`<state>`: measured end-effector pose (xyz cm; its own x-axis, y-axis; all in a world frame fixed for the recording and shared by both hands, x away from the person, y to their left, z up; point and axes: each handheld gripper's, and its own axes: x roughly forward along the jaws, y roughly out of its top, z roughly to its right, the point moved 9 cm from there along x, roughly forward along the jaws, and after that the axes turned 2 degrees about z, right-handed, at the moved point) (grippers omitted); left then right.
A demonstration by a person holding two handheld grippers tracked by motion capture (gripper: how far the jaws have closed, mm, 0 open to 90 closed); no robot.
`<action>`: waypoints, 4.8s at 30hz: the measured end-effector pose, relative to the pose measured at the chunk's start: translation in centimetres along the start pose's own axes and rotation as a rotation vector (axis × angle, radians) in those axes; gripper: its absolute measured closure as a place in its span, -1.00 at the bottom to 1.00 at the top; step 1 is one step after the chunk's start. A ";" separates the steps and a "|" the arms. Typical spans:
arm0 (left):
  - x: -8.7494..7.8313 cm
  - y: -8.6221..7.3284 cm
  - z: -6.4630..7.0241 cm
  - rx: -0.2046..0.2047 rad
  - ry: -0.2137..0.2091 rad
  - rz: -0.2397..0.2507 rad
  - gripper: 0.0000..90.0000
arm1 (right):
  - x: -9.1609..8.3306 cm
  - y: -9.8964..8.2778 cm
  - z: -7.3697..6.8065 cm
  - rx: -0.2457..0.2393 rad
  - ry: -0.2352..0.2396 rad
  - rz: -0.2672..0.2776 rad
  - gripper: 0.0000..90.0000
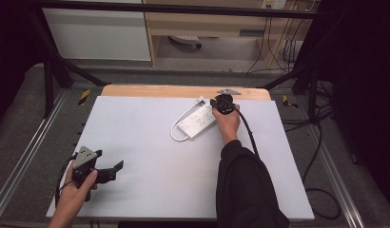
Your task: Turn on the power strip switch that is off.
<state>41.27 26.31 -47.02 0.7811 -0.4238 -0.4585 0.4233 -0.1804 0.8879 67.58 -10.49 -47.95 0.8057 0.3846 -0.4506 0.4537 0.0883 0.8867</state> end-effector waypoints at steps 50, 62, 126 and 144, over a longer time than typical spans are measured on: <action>0.0 0.0 0.1 0.000 0.000 -0.001 -0.87 | 1.1 -1.0 -1.0 0.009 0.010 -0.008 1.00; 0.0 0.0 0.0 0.000 0.001 -0.001 -0.87 | 1.1 -1.0 -1.0 0.003 0.005 -0.007 1.00; 0.0 -0.1 -0.1 0.002 0.005 -0.007 -0.87 | -1.8 0.8 -0.6 -0.036 0.011 -0.024 0.75; 0.0 -0.1 0.0 0.002 0.004 -0.009 -0.87 | -3.5 1.6 -0.3 0.037 0.032 -0.061 -0.26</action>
<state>41.25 26.35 -47.16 0.7794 -0.4182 -0.4665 0.4291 -0.1861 0.8839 65.33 -11.42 -44.94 0.7636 0.4088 -0.4999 0.5161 0.0790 0.8529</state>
